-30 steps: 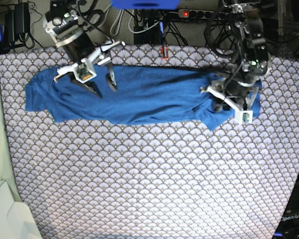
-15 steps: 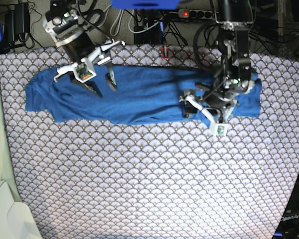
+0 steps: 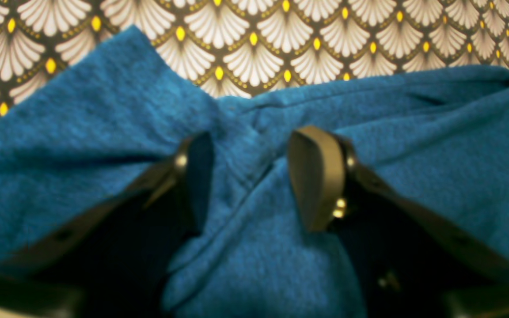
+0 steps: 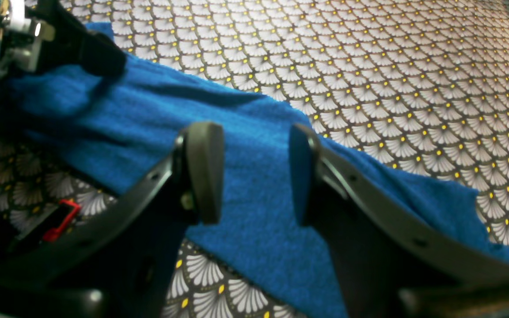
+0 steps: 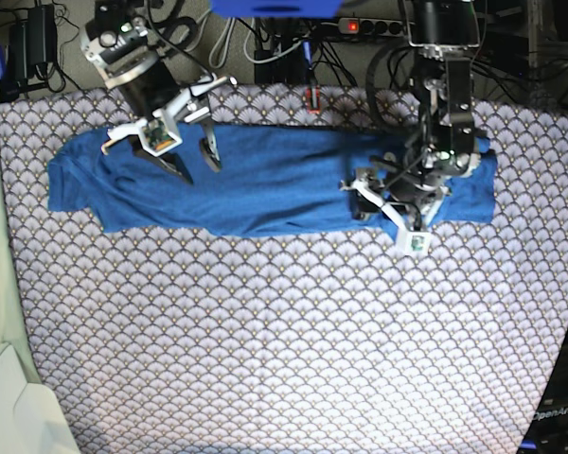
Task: Fold the T-shirt properly
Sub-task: 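Pull the grasped edge with the left gripper to straighten the strip, then lower the right gripper onto the collar end and grasp the shirt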
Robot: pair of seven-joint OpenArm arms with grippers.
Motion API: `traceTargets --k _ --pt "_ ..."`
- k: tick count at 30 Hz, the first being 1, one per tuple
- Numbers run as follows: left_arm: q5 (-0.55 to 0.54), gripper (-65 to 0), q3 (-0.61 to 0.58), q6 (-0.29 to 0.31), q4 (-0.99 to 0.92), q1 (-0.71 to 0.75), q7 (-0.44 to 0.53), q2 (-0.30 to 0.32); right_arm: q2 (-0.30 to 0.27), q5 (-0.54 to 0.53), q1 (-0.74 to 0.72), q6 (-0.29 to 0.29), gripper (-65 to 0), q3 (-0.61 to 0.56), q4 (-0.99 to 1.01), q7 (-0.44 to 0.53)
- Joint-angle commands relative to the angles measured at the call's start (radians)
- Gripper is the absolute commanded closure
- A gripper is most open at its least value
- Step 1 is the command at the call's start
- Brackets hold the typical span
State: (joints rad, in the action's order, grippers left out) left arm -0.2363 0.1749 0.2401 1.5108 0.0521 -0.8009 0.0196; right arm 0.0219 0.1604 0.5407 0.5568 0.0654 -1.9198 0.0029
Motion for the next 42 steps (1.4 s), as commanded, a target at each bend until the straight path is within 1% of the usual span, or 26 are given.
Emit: traceTargets --k 1,5,8,9,10,12,14,16,22,29,38,42 --pt "-0.008 -26.8 0.001 0.005 0.015 -0.016 0.016 0.004 0.000 -0.014 -0.003 0.004 -25.9 0.001 -0.017 0.029" --pt "-0.008 -17.4 0.001 0.005 0.015 -0.016 0.016 0.004 0.000 -0.014 -0.001 0.004 -25.9 0.001 -0.017 0.029" --pt "-0.008 -7.0 0.001 0.005 0.015 -0.016 0.015 0.013 0.000 -0.014 0.000 0.004 -25.9 0.001 -0.017 0.029" --pt "-0.008 -2.4 0.001 0.005 0.015 -0.016 0.015 0.018 0.000 -0.014 0.000 0.004 -25.9 0.001 -0.017 0.029" --pt "-0.008 0.0 0.001 0.005 0.015 -0.016 0.015 0.018 0.000 -0.014 0.000 0.004 -25.9 0.001 -0.017 0.029" --pt "-0.008 -1.3 0.001 0.005 0.015 -0.016 0.015 0.021 0.000 -0.014 0.000 0.004 -25.9 0.001 -0.017 0.029" --pt "-0.008 -0.4 0.002 0.005 0.015 -0.014 0.016 0.036 0.000 -0.014 0.000 0.004 -25.9 0.001 -0.017 0.029" --pt "-0.010 -0.5 0.002 0.005 0.027 -0.011 0.016 0.038 0.000 -0.014 -0.003 0.004 -25.9 0.001 -0.017 0.029" --pt "-0.010 -0.5 0.004 0.005 0.122 0.002 0.005 0.038 0.000 -0.014 -0.003 0.004 -25.9 0.001 -0.017 0.029" --pt "-0.018 -0.5 0.093 0.005 0.195 0.050 0.005 0.029 0.000 -0.014 -0.001 0.004 -25.9 0.001 -0.017 0.029" --pt "-0.019 -0.4 0.094 0.011 0.193 0.073 0.005 0.030 0.000 -0.014 0.000 0.004 -25.9 -0.005 -0.013 0.029" --pt "-0.019 -0.4 0.090 0.011 0.193 0.070 0.005 0.029 0.000 -0.014 0.000 0.004 -25.9 -0.006 0.042 0.029"
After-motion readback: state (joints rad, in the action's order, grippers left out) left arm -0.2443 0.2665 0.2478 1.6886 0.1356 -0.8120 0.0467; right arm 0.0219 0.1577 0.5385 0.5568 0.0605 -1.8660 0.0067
